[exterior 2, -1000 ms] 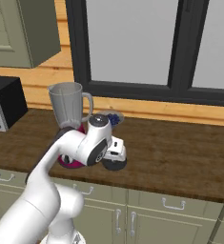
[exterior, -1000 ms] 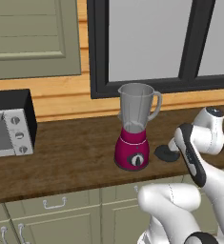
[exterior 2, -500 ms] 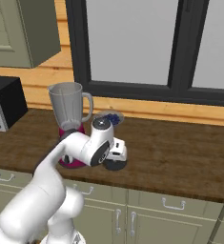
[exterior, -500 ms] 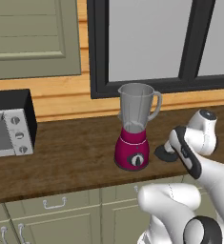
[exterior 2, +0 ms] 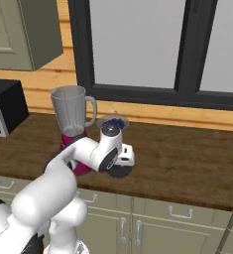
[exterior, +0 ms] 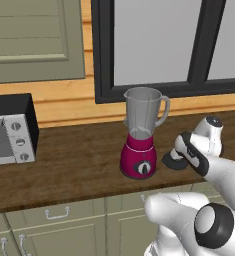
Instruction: Close the lid blender by securely placing the lid on top.
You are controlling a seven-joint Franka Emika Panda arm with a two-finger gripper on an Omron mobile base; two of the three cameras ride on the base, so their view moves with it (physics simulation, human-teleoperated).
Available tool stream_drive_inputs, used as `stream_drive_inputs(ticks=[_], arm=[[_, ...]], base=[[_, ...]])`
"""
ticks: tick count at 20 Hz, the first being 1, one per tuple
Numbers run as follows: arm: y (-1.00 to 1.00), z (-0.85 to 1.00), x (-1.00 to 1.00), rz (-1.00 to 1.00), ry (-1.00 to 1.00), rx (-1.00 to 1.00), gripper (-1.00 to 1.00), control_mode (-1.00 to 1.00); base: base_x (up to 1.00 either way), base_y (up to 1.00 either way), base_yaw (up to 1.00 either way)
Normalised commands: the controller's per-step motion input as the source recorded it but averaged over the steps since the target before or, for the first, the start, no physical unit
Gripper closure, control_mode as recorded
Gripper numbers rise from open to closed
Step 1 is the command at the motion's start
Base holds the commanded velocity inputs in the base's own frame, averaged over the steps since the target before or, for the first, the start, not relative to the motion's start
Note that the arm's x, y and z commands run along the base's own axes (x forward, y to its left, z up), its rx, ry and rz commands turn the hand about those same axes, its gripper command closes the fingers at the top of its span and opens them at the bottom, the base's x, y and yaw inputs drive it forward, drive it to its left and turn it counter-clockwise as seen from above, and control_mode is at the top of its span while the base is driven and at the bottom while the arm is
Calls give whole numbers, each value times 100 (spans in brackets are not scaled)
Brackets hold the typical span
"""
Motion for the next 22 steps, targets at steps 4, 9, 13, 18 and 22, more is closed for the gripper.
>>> stream_drive_inputs(ticks=[4, 9, 13, 18, 22], arm=[[-15, -11, 22, 4, 0, 0, -100, -100], [-16, -13, 17, 3, 0, 0, -100, -100], [-2, -15, 18, 2, 0, 0, -100, -100], [0, -16, 15, 0, 0, 0, -100, -100], [0, -17, 13, 0, 0, 0, -100, -100]], base=[[0, 0, 0], [0, 0, 0], [0, 0, 0], [0, 0, 0], [0, 0, 0]])
